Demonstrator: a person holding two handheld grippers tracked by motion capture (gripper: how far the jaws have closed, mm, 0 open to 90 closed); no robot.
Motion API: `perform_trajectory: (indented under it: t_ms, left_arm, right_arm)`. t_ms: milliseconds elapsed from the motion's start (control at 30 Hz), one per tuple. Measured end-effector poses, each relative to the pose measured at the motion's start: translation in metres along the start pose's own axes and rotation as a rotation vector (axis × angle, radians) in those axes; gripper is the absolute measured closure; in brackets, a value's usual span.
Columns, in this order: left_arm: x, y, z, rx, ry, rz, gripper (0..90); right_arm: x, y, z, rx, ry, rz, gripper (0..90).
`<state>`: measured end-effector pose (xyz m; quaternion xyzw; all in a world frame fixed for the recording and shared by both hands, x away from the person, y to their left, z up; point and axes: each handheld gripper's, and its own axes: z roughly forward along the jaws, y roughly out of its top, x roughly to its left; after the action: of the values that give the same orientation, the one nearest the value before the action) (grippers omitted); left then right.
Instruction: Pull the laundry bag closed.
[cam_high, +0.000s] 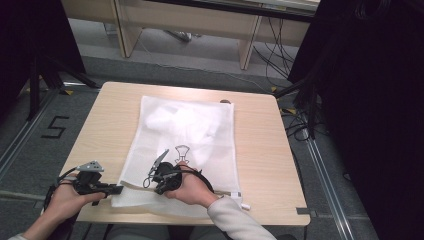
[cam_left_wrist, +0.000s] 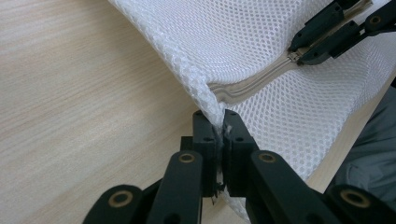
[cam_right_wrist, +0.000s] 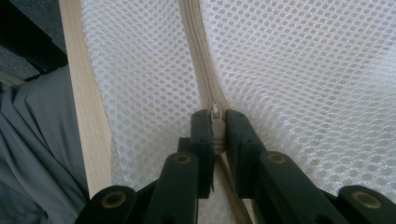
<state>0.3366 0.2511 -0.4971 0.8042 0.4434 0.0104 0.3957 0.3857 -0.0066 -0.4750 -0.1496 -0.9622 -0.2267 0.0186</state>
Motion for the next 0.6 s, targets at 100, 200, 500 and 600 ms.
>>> perform_trajectory:
  t_ms: [100,200,500,600]
  left_arm:
    - [-0.0001,-0.0001,0.0002,-0.003,-0.004,-0.005,85.2]
    - [-0.0002,0.0000,0.0002,-0.002,-0.002,-0.005,85.2]
    - [0.0000,-0.0002,0.0003,-0.004,-0.001,-0.007,85.2]
    - [0.0002,0.0000,0.0001,0.000,-0.001,-0.001,85.3]
  right_arm:
    - [-0.0006,-0.0004,-0.0012,0.000,-0.002,-0.003,82.4]
    - [-0.0003,-0.0009,-0.0017,0.002,-0.005,0.005,82.4]
    - [-0.0021,-0.0033,-0.0053,0.000,-0.010,-0.005,82.4]
    - [-0.0022,-0.0047,-0.0060,-0.006,-0.006,0.007,82.4]
